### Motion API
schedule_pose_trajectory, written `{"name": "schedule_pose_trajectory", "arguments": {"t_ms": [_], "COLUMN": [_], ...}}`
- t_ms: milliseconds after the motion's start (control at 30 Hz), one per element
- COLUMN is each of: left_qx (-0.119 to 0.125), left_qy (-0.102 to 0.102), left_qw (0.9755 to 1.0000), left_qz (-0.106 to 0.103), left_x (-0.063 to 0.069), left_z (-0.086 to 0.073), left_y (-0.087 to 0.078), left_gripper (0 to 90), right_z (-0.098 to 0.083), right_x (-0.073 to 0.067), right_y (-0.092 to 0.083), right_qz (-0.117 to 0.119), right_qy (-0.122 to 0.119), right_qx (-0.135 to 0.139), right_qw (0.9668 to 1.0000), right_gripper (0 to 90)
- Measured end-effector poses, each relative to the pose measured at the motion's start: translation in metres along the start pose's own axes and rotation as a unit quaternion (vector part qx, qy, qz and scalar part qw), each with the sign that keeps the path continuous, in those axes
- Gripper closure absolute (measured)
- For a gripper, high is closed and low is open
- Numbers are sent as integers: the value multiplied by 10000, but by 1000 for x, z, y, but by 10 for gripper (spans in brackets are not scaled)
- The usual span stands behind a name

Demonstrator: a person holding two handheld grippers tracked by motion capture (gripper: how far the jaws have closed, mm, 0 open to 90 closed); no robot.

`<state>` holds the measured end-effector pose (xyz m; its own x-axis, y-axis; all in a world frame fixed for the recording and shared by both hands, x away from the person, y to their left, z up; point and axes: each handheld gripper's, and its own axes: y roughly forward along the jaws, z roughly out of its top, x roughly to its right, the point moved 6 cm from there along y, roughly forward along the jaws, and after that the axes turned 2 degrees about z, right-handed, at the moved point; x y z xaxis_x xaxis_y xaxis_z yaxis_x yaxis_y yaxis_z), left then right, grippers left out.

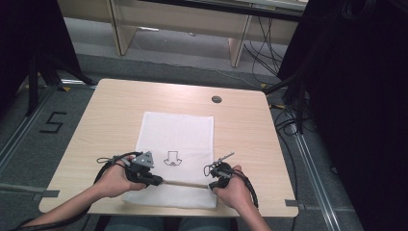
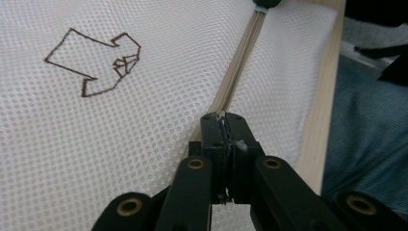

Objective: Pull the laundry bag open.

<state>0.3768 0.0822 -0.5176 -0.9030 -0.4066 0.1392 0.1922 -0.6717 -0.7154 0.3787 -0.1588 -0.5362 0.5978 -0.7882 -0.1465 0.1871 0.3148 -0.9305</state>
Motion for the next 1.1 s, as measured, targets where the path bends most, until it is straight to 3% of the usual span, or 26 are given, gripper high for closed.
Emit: {"name": "schedule_pose_trajectory", "arguments": {"t_ms": [233, 500, 567, 700, 733, 933, 1033, 1067, 1100], "left_qx": [-24, 53, 57, -145, -11, -51, -22, -76, -76], "left_qy": [-100, -184, -183, 30, -179, -51, -167, -22, -22], "left_qw": [9999, 9998, 9998, 9997, 9998, 9999, 9998, 9999, 9999], "left_qz": [80, 31, 36, 213, 89, 106, 93, 120, 120], "left_x": [-3, -4, -4, -6, -7, -7, -6, -7, -7], "left_z": [-5, -9, -9, -12, -13, -14, -14, -15, -15], "left_y": [-6, -10, -10, -12, -14, -13, -13, -15, -15], "left_gripper": [877, 877, 877, 877, 877, 878, 877, 877, 877], "right_z": [0, 0, 0, 0, 0, 0, 0, 0, 0], "right_x": [1, 1, 1, 2, 3, 1, 1, 1, 1], "right_y": [0, 0, 0, 1, 1, 0, 0, 0, 0], "right_qz": [-27, -13, 1, 5, 6, -10, -10, -9, -9], "right_qy": [-58, -55, -53, -74, -94, -38, -15, -1, -1], "right_qx": [3, 37, 21, 29, 42, 17, 34, 30, 30], "right_qw": [10000, 10000, 10000, 10000, 9999, 10000, 10000, 10000, 10000], "right_gripper": [900, 900, 900, 900, 900, 900, 900, 900, 900]}}
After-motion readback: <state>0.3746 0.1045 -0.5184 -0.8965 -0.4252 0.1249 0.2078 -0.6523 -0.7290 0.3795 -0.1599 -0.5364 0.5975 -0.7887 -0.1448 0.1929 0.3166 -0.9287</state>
